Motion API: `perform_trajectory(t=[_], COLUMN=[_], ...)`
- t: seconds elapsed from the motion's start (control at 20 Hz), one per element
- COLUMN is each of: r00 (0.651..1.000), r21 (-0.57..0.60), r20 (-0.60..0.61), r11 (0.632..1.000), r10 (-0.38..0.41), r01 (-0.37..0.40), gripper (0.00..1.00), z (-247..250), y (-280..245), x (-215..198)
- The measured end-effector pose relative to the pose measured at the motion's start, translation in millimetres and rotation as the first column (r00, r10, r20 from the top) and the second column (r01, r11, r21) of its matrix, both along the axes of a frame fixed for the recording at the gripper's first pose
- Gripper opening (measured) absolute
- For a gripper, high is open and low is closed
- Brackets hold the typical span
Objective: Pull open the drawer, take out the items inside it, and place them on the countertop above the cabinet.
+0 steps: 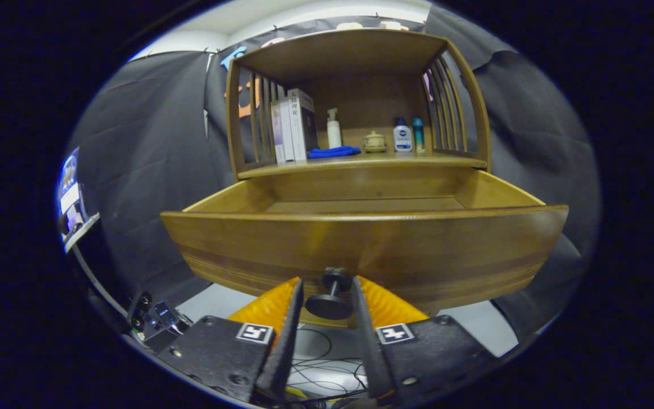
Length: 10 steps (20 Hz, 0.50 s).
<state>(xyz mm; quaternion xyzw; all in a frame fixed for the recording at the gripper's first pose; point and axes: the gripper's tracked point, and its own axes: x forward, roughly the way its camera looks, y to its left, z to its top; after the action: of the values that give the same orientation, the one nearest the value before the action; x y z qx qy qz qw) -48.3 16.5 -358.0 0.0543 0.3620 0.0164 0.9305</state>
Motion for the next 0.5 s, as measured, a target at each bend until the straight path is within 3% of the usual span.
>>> perform_trajectory(t=[0.25, 0.5], r00=[0.998, 0.995], r21=[0.049, 0.071], r20=[-0.043, -0.053], r11=[0.998, 0.995], r10=[0.042, 0.080], r01=[-0.040, -0.076], gripper=[0.92, 0.98], z=[47.6, 88.1], y=[16.3, 32.3], x=[-1.3, 32.6])
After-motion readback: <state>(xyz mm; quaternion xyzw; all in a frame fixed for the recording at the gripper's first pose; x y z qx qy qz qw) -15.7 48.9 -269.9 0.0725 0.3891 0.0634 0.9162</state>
